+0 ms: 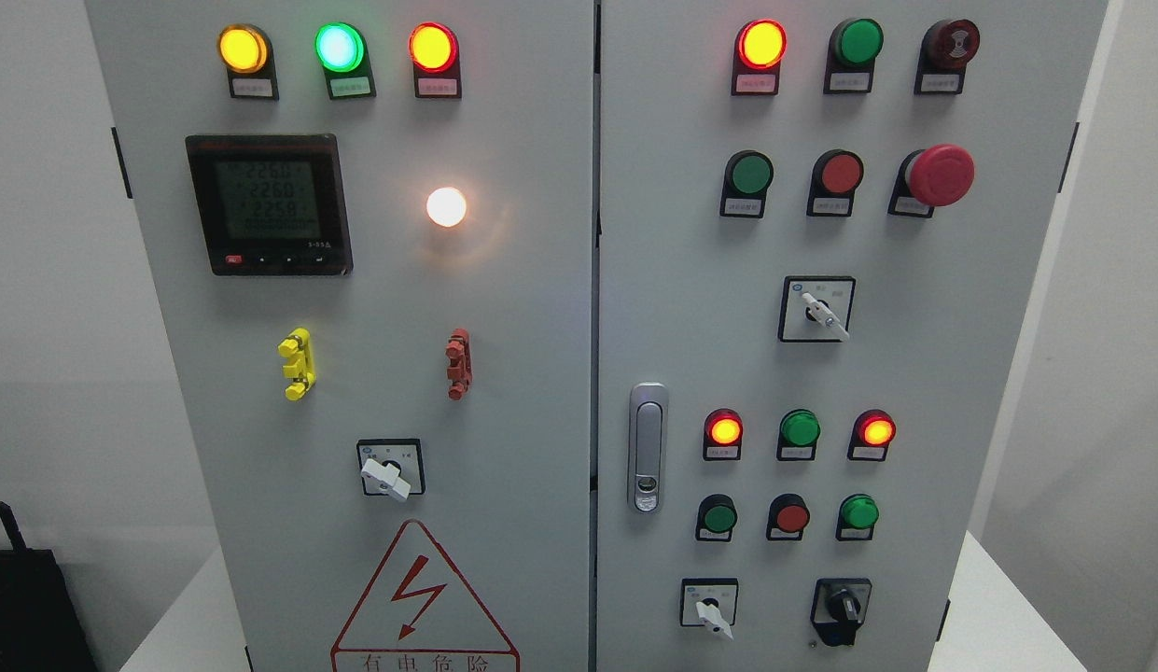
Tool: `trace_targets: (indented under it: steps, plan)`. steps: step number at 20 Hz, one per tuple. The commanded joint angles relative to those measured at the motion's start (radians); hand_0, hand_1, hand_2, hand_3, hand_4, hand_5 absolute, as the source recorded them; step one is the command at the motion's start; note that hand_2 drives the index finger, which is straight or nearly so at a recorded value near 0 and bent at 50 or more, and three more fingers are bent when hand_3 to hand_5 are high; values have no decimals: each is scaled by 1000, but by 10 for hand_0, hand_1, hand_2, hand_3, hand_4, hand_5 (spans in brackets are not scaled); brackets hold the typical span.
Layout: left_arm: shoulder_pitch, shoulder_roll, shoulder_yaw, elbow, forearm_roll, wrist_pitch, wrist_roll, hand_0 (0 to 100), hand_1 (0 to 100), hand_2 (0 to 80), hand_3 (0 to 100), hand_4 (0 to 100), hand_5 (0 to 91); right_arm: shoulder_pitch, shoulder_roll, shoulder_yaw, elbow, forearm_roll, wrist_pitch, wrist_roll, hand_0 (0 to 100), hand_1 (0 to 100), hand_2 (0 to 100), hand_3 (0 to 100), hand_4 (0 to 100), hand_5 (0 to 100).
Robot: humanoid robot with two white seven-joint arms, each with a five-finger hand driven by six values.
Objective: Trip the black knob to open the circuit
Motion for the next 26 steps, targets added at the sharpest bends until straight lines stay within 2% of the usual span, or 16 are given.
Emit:
trace_targets:
  steps: [1, 8, 13, 17, 22, 23, 25, 26]
  plan:
    - [-4, -2, 1, 0, 2, -1, 0, 120, 389, 0, 0, 0, 0, 3, 6, -4, -8, -1, -3, 7, 223, 436, 0, 0, 0, 0]
    - [-2, -2, 1, 0, 2, -1, 0, 120, 389, 0, 0, 0, 0, 12, 7, -8, -28, -6, -10, 6, 223, 436, 0, 0, 0, 0]
    - [-2, -2, 1, 0, 2, 0, 0, 120, 389, 0, 0, 0, 0, 84, 7, -24, -198, -6, -10, 6, 206, 444, 0, 0, 0, 0]
    - [-4, -2, 1, 0, 2, -1, 0, 120, 389, 0, 0, 0, 0, 97, 7, -44, -262, -8, -15, 9, 215, 455, 0, 0, 0, 0]
    - [-4, -2, 1, 0, 2, 0, 0, 120, 389, 0, 0, 0, 0, 97, 6, -62, -295, -8, -87, 6, 229, 475, 0, 11, 0, 0]
    - [-2, -2, 1, 0, 2, -1, 0, 120, 389, 0, 0, 0, 0, 97, 6, -67, -299, -8, -107, 6, 227, 480, 0, 51, 0, 0]
    - [-2, -2, 1, 0, 2, -1, 0, 120, 389, 0, 0, 0, 0, 97, 6, -73, -304, -8, -166, 3, 239, 487, 0, 266, 151, 0]
    - [-4, -2, 1, 0, 2, -1, 0, 120, 389, 0, 0, 0, 0, 97, 6, -73, -304, -8, -203, 3, 241, 488, 0, 302, 180, 0]
